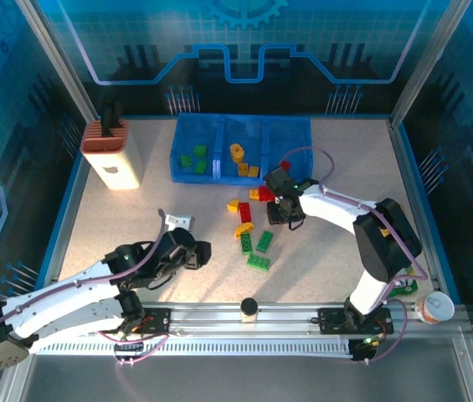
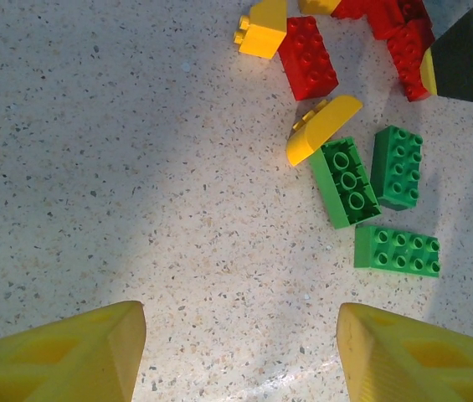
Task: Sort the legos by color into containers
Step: Pick up the lego from the center of the table.
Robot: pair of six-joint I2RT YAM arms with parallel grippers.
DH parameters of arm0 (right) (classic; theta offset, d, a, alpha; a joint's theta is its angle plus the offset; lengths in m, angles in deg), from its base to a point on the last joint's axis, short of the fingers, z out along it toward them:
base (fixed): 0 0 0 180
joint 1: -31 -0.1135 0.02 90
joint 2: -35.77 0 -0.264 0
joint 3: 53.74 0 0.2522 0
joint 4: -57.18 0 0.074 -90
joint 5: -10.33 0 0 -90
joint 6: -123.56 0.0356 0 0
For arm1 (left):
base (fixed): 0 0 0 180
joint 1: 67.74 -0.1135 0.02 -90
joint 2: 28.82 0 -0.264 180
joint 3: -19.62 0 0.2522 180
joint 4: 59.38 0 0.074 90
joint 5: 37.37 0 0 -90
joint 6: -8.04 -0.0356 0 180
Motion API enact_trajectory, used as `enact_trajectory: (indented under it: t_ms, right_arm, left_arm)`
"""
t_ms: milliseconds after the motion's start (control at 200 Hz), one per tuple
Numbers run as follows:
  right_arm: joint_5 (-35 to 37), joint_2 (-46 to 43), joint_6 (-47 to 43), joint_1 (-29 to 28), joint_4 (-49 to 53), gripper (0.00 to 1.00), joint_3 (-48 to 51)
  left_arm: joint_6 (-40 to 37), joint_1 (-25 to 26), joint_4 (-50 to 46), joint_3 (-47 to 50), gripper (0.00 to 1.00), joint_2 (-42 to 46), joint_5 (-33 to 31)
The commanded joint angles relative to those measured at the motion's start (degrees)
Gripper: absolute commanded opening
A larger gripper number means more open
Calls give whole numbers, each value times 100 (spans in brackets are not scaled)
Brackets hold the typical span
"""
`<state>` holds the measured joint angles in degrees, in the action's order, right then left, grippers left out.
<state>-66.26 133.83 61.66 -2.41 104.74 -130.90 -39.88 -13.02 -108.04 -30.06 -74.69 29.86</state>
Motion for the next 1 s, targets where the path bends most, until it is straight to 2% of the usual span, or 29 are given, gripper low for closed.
enact_trajectory:
  t_ms: [0,100,530,810,996]
  right_arm:
    - [325,-190,-29,-62,343,53,-314]
    - [444,-172,-61,15,392,55,-430]
    - [-65,716,-77,195,158,54,-542]
    - [182,487,-91,51,408,25,-837]
    - [425,74,-323,91,839,23,-1654]
  left_arm:
    - [31,39,-149,85,63,82,-132]
    - [26,39,-146,77,63,98,-148]
    - [124,34,-248,259,62,371,-158]
    - [129,39,-264,339,61,456,-197]
    - [116,39,-279,307,61,449,-218]
